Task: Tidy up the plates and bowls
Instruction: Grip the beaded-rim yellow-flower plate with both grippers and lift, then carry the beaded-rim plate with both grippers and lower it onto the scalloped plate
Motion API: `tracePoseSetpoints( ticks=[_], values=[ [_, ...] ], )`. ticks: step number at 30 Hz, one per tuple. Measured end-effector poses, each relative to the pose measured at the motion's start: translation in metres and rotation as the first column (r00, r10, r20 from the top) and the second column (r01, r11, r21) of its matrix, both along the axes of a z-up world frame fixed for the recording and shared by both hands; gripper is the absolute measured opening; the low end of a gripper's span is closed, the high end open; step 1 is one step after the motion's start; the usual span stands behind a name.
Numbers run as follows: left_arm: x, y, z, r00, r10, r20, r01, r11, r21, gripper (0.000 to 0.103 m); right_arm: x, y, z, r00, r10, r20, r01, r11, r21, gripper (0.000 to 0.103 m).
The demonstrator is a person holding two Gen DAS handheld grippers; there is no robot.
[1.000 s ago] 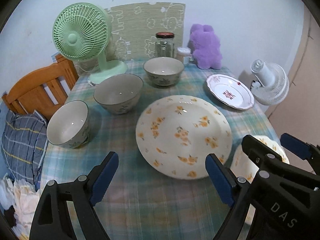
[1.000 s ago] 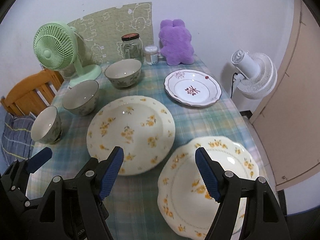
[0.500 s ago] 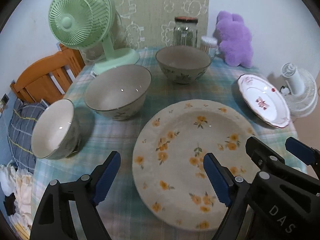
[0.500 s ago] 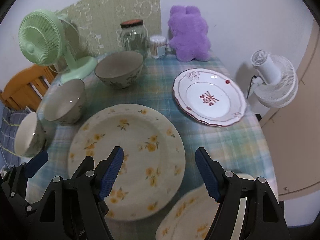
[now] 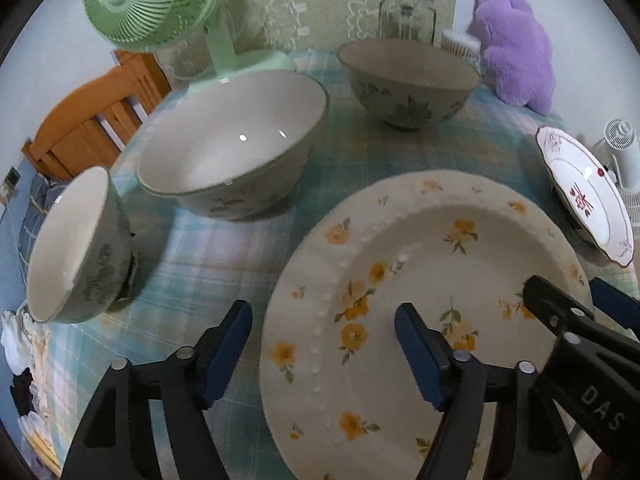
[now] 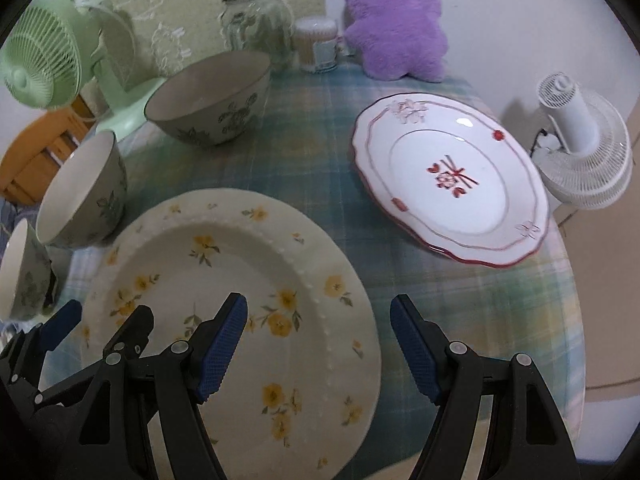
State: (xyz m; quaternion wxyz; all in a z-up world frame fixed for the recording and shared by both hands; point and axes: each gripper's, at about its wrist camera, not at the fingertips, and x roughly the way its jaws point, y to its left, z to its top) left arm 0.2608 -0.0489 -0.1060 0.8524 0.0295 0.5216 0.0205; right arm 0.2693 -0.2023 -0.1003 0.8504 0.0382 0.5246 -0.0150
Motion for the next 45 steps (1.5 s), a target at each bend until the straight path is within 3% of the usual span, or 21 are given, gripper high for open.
tracePoseSetpoints(
  ticks=[5, 11, 20, 28, 31, 45],
  values=[
    [0.001, -0.004, 0.0, 0.999, -0.036, -0.005, 0.036, 0.999, -0.01, 0.072, 0.006, 0.001, -0.01, 1.0, 0.005, -0.023, -0.005, 1.0, 0.019, 0.069],
    [0.0, 0.007, 0.001, 0.999, -0.031, -0.043, 0.029, 0.999, -0.034, 0.071, 0.006, 0.011, -0.007, 0.999, 0.016, -0.038, -0.016, 1.0, -0.018, 0.068],
    [-0.028, 0.039, -0.001, 0.994, -0.033, -0.102, 0.031, 0.999, -0.018, 0.071, -0.016, 0.038, -0.009, 0.992, 0.068, -0.108, -0.064, 0.997, 0.037, 0.068],
    [-0.04, 0.04, -0.006, 0.994, -0.07, -0.089, 0.069, 0.998, -0.012, 0.075, -0.027, 0.054, -0.015, 0.987, 0.06, -0.146, -0.061, 0.998, -0.003, 0.071],
    [-0.037, 0.04, -0.008, 0.994, -0.058, -0.095, 0.056, 0.998, -0.023, 0.077, -0.022, 0.059, -0.021, 0.985, 0.08, -0.153, -0.082, 0.997, -0.005, 0.078],
    [-0.048, 0.044, 0.002, 0.989, -0.081, -0.124, 0.072, 0.994, -0.077, 0.076, -0.035, 0.057, -0.004, 0.984, 0.023, -0.177, -0.027, 0.999, -0.025, 0.076]
  ],
)
